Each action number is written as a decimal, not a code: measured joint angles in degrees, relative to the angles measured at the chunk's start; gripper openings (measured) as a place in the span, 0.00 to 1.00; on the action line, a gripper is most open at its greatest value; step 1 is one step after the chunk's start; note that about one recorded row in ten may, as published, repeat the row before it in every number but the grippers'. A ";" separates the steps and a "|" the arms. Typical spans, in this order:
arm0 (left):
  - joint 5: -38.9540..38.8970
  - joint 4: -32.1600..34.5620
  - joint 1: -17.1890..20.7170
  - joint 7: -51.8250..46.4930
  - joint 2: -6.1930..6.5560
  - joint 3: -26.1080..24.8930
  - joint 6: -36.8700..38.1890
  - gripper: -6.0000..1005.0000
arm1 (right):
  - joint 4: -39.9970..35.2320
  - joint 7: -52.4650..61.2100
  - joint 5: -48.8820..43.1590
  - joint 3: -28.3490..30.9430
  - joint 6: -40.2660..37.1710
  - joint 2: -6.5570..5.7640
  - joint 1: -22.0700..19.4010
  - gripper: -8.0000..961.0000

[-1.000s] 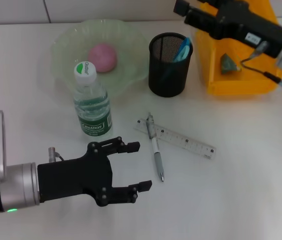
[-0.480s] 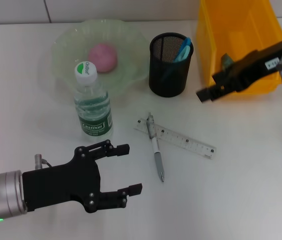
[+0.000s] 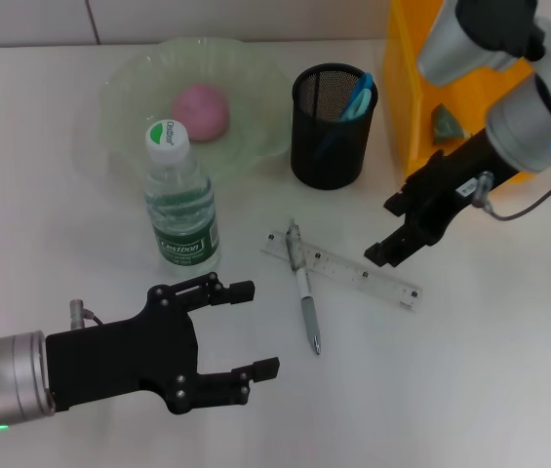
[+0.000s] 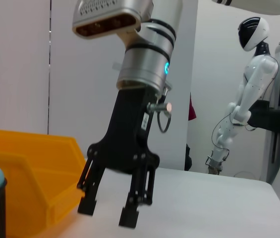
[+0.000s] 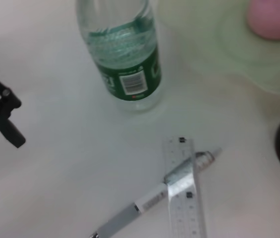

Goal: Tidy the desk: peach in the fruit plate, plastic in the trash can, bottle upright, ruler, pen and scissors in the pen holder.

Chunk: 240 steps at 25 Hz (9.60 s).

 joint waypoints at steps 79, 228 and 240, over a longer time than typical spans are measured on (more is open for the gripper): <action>0.05 0.01 -0.75 0.24 0.00 0.53 -0.51 0.81 | 26.51 -9.34 9.78 -8.77 21.15 0.52 6.86 0.40; -0.53 -5.24 -3.07 -2.31 -0.09 -3.07 5.02 0.70 | 59.03 -99.51 90.47 9.50 21.54 0.74 2.14 0.45; -0.55 -4.67 -3.13 -2.31 -0.17 -3.07 4.99 0.70 | 59.94 -99.51 90.46 9.40 24.57 0.74 2.55 0.45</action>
